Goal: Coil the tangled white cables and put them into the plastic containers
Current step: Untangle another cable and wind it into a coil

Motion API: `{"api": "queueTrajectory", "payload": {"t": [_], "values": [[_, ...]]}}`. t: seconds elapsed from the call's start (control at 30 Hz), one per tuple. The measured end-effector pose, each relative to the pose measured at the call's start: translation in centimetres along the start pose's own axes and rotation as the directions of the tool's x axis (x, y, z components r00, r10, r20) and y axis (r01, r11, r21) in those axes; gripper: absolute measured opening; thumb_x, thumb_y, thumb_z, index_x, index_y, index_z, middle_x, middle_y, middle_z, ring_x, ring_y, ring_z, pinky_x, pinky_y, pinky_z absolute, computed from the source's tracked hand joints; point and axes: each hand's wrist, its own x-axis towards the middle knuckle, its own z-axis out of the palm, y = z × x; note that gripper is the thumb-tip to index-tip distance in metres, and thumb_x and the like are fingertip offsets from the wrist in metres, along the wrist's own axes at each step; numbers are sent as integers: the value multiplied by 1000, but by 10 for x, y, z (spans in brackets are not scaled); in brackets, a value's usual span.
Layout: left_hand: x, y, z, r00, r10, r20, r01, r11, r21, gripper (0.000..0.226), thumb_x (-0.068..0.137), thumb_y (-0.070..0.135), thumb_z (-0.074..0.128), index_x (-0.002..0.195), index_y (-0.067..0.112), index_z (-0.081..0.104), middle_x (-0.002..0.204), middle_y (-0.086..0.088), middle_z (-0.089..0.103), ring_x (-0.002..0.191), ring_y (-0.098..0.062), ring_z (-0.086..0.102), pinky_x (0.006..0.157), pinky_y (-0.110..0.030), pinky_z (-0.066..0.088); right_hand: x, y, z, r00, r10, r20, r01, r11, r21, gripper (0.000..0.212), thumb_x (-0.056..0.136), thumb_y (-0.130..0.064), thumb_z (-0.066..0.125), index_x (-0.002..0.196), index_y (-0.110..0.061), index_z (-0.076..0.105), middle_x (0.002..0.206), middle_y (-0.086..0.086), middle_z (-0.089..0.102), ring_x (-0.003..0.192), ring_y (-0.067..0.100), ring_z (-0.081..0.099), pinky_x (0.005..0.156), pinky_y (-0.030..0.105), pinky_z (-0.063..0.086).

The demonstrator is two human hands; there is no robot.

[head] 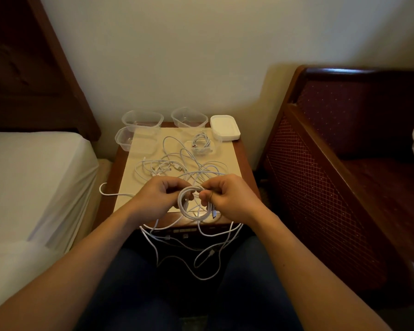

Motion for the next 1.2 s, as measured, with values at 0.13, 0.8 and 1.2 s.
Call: {"api": "queueTrajectory", "payload": {"t": [0.13,0.8,1.2], "values": [[0,-4,-2,975,-212,63,221,932,-286,14,87,-1,71,100,-4,74,82,-17,69,74,-21,66,70,-30,61,5,1,8,1000,-4,-11,2,995,-97,13,97,-21,66,91,-22,77,79,-5,74,73,9,65,67,28,53],[-5,-2,13,957,-283,67,289,904,-316,24,100,27,61,113,6,61,79,-12,66,78,-22,67,78,-38,55,9,11,18,999,45,-24,-50,951,-305,19,99,-28,61,91,-15,72,78,1,68,73,20,63,65,39,53],[-4,-19,17,979,196,-50,-122,767,630,44,94,1,54,134,15,63,103,5,71,100,-16,65,90,-39,54,12,17,20,996,19,82,18,902,-431,22,102,-23,56,84,-14,67,86,6,69,76,25,62,67,40,52]]}}
